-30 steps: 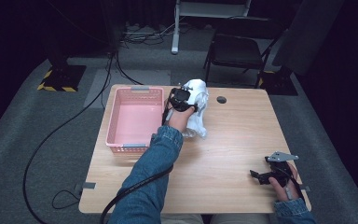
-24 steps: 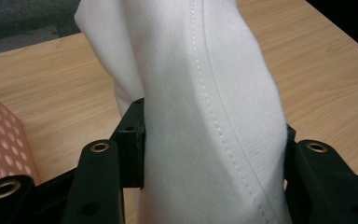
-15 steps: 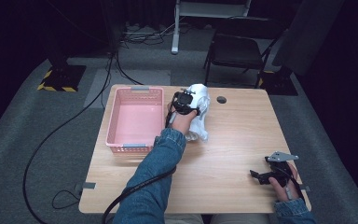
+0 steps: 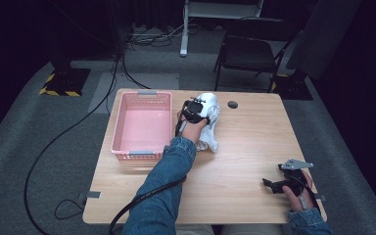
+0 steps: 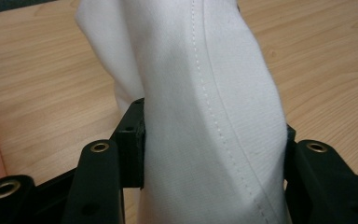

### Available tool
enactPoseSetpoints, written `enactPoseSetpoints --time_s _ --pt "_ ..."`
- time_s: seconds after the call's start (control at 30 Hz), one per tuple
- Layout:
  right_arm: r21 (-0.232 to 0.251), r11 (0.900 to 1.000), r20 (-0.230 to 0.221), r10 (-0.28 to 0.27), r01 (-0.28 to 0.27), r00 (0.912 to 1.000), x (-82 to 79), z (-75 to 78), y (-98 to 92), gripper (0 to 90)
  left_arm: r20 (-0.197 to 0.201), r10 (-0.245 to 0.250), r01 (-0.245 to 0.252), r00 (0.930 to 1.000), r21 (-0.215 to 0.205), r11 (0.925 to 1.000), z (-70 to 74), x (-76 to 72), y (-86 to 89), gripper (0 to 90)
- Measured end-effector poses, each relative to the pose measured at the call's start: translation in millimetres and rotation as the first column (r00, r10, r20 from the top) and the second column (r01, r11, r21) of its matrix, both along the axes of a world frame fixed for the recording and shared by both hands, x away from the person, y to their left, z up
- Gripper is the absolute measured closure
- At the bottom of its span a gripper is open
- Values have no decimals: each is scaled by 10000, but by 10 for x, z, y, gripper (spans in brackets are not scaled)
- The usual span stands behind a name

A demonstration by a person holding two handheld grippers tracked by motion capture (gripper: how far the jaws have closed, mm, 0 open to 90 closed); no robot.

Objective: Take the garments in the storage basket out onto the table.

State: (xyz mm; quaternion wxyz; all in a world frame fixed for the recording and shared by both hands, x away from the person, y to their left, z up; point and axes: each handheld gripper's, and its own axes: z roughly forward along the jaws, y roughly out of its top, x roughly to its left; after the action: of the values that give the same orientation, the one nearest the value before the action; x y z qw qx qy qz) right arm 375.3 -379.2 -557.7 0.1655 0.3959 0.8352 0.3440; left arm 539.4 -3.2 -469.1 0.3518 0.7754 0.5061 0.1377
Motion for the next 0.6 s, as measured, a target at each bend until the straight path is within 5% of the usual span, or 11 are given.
enactPoseSetpoints --time_s 0.6 --pt "-2 10000 0 0 0 10000 0 0 0 2 -659 -23 33 9978 158 9999 -234 47 -61 475"
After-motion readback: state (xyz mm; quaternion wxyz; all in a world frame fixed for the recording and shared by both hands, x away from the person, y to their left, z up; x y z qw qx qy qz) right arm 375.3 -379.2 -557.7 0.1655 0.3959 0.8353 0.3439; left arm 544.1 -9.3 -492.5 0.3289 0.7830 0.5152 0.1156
